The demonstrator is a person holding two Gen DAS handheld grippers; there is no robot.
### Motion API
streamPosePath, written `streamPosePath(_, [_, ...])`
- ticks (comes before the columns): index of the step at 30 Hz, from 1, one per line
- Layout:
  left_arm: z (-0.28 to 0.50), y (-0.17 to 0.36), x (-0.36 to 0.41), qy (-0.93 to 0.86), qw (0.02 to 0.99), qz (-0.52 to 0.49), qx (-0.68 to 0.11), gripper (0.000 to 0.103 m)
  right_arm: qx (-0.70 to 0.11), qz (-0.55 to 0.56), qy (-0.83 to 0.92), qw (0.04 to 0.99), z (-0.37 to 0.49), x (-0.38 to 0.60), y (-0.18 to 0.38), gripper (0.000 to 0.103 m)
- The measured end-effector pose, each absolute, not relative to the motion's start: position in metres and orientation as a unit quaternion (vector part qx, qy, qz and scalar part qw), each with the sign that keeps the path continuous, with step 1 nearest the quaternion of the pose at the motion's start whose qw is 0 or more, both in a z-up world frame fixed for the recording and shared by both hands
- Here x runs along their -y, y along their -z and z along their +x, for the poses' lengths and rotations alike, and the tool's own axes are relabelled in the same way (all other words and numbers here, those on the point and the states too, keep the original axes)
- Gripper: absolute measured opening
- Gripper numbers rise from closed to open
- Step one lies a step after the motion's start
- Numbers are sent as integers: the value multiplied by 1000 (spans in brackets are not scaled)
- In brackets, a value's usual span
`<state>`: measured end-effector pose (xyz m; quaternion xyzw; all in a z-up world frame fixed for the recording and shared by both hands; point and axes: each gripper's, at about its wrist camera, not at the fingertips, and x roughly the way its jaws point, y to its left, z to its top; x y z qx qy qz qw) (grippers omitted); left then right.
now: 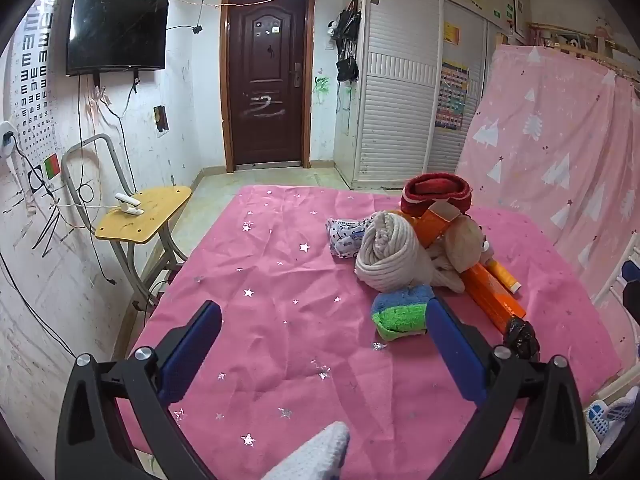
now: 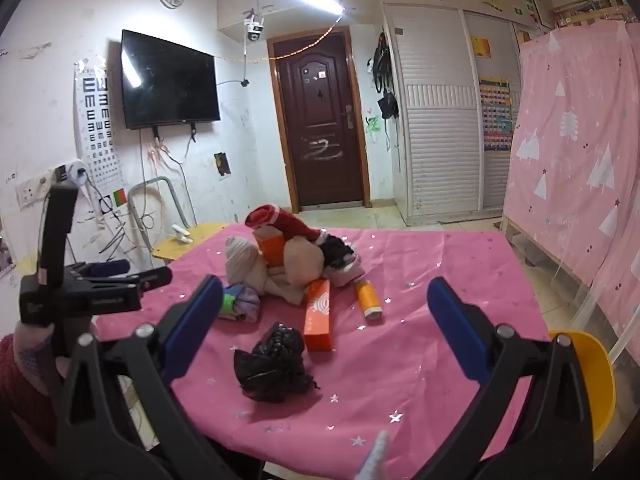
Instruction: Collect trash
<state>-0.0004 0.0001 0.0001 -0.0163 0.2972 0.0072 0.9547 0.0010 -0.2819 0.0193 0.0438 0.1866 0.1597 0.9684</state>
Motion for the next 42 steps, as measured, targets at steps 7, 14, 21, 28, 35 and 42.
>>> streamPosePath(7, [-1,1,0,-7,954,-20,-299,94,-182,32,-156,970,0,273,-18,98])
streamPosePath(14, [-1,2,0,-7,953,-23,-301,94,-178,46,-163,969,-6,280,-26,98])
streamPosePath(21, [-1,2,-3,-5,953,-27,-303,94,-177,43,-163,970,-2,283,-26,98])
streamPosePath(28, [-1,2,-3,-4,952,-27,-305,94,-176,43,-163,970,-2,282,-27,98])
streamPosePath(35, [-1,2,-3,-4,952,-28,-305,94,-175,42,-162,970,-3,282,-27,98])
streamPosePath(42, [-1,2,-4,-3,952,-29,-305,94,-174,41,-161,971,-4,283,-27,98])
